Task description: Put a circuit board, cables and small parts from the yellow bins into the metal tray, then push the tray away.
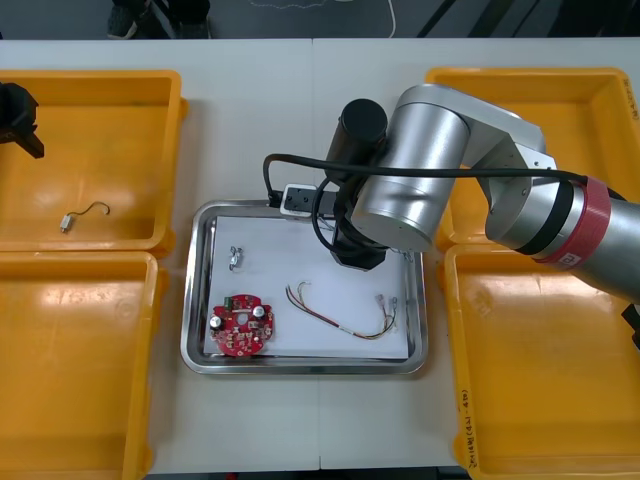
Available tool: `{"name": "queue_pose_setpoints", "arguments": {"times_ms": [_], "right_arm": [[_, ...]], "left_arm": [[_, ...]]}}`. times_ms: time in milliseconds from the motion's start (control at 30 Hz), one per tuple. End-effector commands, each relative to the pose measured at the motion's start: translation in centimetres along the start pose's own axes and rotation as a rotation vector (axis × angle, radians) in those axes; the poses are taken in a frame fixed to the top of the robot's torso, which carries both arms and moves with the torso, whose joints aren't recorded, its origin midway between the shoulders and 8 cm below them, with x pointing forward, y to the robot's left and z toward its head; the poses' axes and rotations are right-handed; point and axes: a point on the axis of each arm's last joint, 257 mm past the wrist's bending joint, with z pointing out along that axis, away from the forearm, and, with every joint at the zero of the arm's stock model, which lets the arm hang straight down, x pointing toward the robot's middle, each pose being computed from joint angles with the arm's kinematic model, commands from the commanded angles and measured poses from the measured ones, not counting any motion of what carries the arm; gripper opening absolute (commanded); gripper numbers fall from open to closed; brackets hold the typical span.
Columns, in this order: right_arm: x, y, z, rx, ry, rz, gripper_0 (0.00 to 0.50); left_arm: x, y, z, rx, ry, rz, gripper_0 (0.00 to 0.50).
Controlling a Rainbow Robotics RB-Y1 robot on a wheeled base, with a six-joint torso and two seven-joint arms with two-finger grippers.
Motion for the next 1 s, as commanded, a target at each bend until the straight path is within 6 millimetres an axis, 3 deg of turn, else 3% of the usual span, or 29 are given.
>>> {"name": "queue_pose_setpoints", "arguments": {"times_ms": [33, 400, 667, 1000], "right_arm": [[-1.5, -0.2, -0.6, 0.032, -0.012, -0.062, 0.000], [-0.3, 0.7, 1.3, 0.034, 0.024, -0.088, 0.000], [0.3, 0.7, 3.1, 0.032, 0.027, -0.081, 0.000], [0.4, 0.6, 3.2, 0.034, 0.028, -0.077, 0.000]], "left_arm": [[-3.1, 1.4, -2.6, 0.006, -0.088, 0.147, 0.500], [-3.6, 2.3, 0.8, -0.011, -0.071, 0.287, 0.500], [-3.6, 2.0, 4.2, -0.008, -0.089, 0.329, 0.500], [-3.2, 2.3, 7.6, 0.009, -0.123, 0.358, 0.500]]}}
